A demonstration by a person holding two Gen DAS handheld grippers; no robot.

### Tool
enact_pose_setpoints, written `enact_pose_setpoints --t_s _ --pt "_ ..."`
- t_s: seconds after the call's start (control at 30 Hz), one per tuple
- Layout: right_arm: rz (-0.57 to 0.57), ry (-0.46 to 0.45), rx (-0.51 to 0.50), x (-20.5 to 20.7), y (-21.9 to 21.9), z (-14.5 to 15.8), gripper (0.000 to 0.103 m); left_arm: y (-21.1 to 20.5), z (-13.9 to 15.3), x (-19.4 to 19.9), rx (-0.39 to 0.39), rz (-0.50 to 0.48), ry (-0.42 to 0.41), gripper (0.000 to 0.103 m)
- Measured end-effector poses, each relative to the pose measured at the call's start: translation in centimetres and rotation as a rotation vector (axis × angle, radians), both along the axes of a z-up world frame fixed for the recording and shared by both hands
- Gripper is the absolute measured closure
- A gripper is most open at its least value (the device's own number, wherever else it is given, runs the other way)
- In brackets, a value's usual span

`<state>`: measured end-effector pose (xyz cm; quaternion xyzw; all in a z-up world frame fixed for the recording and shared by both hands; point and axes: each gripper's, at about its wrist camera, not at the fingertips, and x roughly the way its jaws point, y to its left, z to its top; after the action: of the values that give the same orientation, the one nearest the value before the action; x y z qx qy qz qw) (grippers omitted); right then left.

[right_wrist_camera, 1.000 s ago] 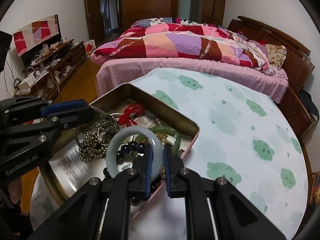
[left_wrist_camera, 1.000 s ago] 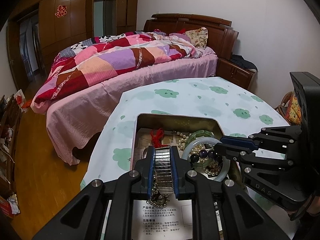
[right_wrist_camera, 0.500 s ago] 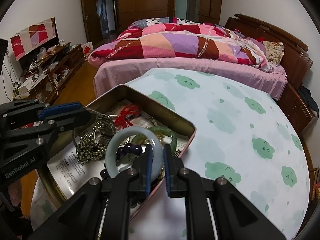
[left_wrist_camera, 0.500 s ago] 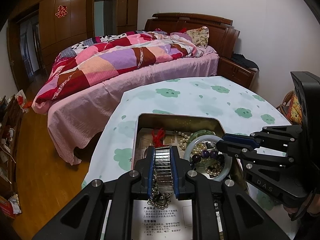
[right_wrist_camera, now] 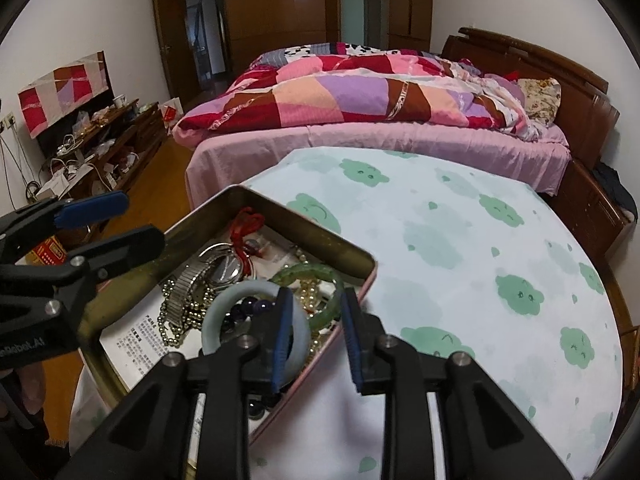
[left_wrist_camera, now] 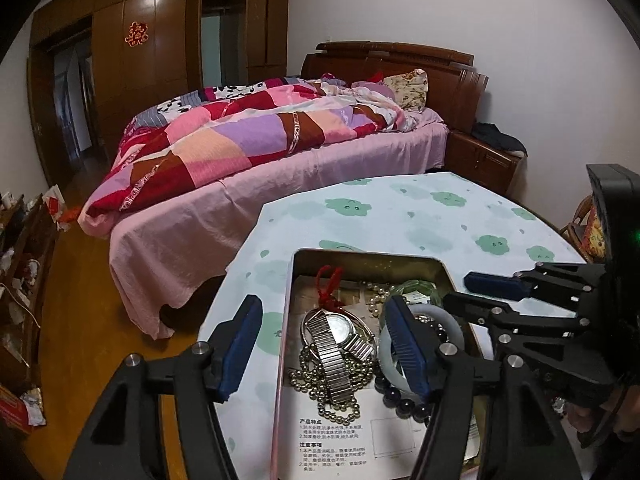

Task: Organize jewelry
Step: 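Open both grippers to release the watch and bangle into the tin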

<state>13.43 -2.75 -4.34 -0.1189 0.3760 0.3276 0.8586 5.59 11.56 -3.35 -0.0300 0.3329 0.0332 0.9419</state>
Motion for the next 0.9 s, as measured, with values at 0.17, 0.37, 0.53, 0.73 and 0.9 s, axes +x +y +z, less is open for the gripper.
enact_pose_setpoints --t_s 0.17,0.37,0.53,0.73,0.9 --pt "-0.011 -0.005 0.010 -0.3 -0.6 0.3 0.061 -0.2 -0.1 -0.1 -0.002 0.008 0.007 0.039" --pt "-0.014 -0.011 0.017 -0.6 -0.9 0.5 0.051 -0.9 -0.2 -0.1 0.005 0.010 0.017 0.039" --pt "-0.013 -0.006 0.019 -0.8 -1.0 0.5 0.047 -1.1 -0.2 -0.2 0.005 0.011 0.026 0.038" --pt "-0.013 -0.011 0.025 -1.1 -1.4 0.6 0.040 -1.2 -0.2 -0.1 0.010 0.019 0.033 0.035" --pt "-0.020 -0.013 0.037 -1.2 -1.6 0.9 0.035 -0.9 -0.1 -0.3 0.008 0.040 0.033 0.033"
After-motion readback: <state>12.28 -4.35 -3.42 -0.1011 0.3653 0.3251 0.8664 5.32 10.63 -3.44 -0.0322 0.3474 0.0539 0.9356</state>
